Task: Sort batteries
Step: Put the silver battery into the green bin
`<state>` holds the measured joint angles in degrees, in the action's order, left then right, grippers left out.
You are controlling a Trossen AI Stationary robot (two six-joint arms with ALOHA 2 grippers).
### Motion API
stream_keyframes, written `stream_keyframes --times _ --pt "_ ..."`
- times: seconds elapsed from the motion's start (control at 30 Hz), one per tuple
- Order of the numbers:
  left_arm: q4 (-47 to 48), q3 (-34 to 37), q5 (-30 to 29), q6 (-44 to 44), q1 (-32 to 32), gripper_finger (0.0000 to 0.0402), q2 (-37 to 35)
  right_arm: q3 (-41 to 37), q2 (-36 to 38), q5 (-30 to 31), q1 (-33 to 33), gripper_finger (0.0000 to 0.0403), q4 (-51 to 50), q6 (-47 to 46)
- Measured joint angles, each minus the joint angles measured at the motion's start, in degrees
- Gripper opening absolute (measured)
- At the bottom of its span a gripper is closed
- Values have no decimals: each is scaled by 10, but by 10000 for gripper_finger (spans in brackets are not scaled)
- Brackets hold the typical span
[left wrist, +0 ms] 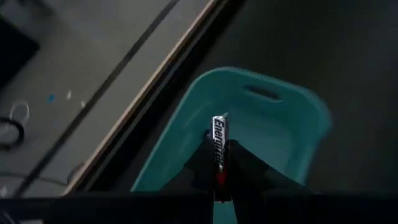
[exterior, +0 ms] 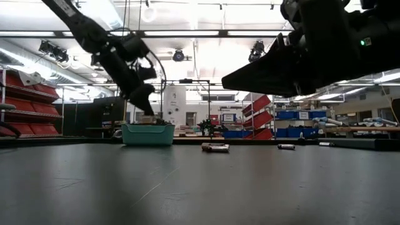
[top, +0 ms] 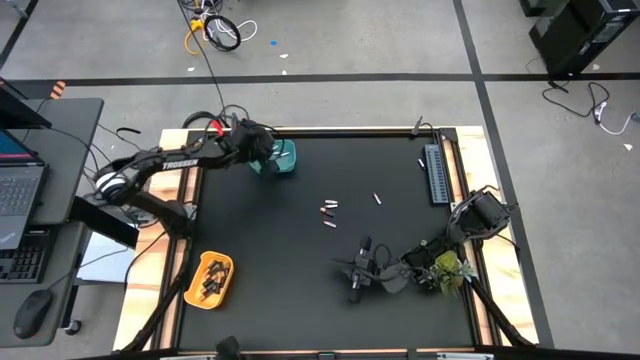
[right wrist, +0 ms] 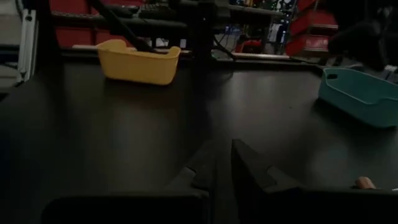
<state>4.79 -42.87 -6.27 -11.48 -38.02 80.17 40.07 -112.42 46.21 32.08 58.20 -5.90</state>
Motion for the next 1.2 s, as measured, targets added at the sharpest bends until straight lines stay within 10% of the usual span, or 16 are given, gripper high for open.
stream_keyframes --times 0.33,0.63,1.2 --pt "-25 0 -18 12 -35 107 107 0 0 -1 1 29 4 -21" --pt "-29 -1 -40 -5 -8 191 67 0 0 0 5 22 4 -25" --pt "-76 -1 -9 -31 250 197 46 0 55 83 63 13 -162 -102"
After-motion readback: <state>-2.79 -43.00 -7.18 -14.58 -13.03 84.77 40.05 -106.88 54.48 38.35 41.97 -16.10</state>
